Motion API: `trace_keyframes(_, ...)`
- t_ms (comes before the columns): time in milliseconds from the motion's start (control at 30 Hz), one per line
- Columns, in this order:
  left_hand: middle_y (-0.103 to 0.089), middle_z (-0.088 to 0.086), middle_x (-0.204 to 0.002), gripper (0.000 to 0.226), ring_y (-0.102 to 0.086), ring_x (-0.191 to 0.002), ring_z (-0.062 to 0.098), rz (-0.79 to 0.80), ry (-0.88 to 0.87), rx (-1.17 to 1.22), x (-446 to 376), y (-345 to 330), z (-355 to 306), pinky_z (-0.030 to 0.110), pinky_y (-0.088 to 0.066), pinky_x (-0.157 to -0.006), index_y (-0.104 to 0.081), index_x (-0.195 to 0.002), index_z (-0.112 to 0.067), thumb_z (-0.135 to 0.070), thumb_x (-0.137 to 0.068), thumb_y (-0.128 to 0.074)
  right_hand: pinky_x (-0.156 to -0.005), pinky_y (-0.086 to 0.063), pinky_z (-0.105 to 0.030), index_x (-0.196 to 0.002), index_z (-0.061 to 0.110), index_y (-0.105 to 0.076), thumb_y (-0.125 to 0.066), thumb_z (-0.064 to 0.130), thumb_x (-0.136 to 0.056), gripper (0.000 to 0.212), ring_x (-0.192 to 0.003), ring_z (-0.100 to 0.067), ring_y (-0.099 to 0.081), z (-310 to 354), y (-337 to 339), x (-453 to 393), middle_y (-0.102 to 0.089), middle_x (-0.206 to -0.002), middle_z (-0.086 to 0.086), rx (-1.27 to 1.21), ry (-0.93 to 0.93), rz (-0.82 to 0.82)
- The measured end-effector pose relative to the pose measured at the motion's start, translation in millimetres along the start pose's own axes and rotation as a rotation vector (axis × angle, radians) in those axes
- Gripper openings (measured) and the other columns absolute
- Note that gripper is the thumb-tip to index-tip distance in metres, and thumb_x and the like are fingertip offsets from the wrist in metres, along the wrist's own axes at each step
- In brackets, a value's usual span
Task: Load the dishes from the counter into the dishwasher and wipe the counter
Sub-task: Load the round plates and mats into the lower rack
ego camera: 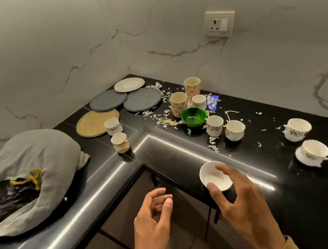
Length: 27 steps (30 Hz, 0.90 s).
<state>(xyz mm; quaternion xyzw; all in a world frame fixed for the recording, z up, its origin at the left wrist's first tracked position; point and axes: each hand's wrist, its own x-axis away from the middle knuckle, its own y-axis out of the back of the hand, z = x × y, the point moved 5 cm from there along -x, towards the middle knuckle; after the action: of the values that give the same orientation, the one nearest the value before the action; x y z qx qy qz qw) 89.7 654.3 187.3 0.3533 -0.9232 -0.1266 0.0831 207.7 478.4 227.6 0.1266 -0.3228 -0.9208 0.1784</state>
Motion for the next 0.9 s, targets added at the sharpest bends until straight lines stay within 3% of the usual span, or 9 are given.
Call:
trace_keyframes(167, -0.075, -0.016, -0.096, 0.020, -0.070, -0.093, 0.003, -0.090, 0.063, 0.050, -34.3, -7.4, -3.6, 0.010, -0.050, -0.080, -0.065, -0.110, -0.029, -0.017, -0.093, -0.067, -0.097, -0.044, -0.026, -0.134, 0.031, -0.052, -0.065, 0.046, -0.085, 0.053, -0.115, -0.003, -0.049, 2.8, -20.2, -52.2, -0.055, -0.128, 0.016, 0.002, 0.049, 0.093)
trace_keyframes(300, -0.075, -0.016, -0.096, 0.020, -0.070, -0.093, 0.003, -0.168, 0.114, 0.063, -70.6, 4.1, 10.2, 0.018, -0.052, -0.085, -0.066, -0.108, -0.029, -0.017, -0.093, -0.066, -0.096, -0.026, -0.007, -0.138, 0.034, -0.047, -0.065, 0.044, -0.088, 0.053, -0.119, 0.011, -0.036, 5.7, -55.1, -94.9, -0.042, -0.128, 0.027, 0.014, 0.104, 0.204)
trace_keyframes(400, -0.076, -0.013, -0.095, 0.019, -0.071, -0.092, 0.007, -0.208, 0.139, 0.075, -110.2, 14.1, 20.7, 0.030, -0.053, -0.090, -0.067, -0.107, -0.028, -0.015, -0.093, -0.066, -0.092, -0.022, 0.002, -0.138, 0.036, -0.047, -0.064, 0.045, -0.088, 0.054, -0.121, 0.014, -0.035, 9.3, -80.2, -129.1, -0.044, -0.130, 0.028, 0.018, 0.098, 0.213)
trace_keyframes(633, -0.076, -0.012, -0.097, 0.020, -0.071, -0.094, 0.005, -0.098, 0.113, 0.086, -227.8, 31.3, 15.2, 0.028, -0.055, -0.090, -0.067, -0.108, -0.028, -0.015, -0.093, -0.066, -0.103, -0.031, -0.012, -0.137, 0.037, -0.048, -0.063, 0.050, -0.087, 0.054, -0.125, 0.008, -0.042, 31.3, -128.7, -220.5, -0.051, -0.135, 0.021, 0.021, 0.042, 0.205)
trace_keyframes(767, -0.075, -0.012, -0.100, 0.017, -0.070, -0.098, 0.006, -0.083, 0.052, 0.099, -304.7, 48.5, 13.0, 0.024, -0.053, -0.087, -0.066, -0.109, -0.028, -0.019, -0.094, -0.065, -0.102, -0.032, -0.010, -0.137, 0.035, -0.049, -0.063, 0.048, -0.088, 0.052, -0.125, 0.006, -0.043, 46.8, -154.8, -271.4, -0.052, -0.134, 0.020, 0.042, 0.062, 0.186)
trace_keyframes(900, -0.076, -0.005, -0.102, 0.015, -0.070, -0.098, 0.013, -0.129, 0.047, 0.167, -363.1, 67.3, 23.1, 0.030, -0.053, -0.087, -0.068, -0.106, -0.029, -0.020, -0.094, -0.066, -0.095, -0.026, -0.002, -0.138, 0.039, -0.046, -0.063, 0.048, -0.088, 0.053, -0.121, 0.010, -0.040, 54.9, -175.4, -301.7, -0.049, -0.135, 0.023, 0.048, 0.038, 0.215)
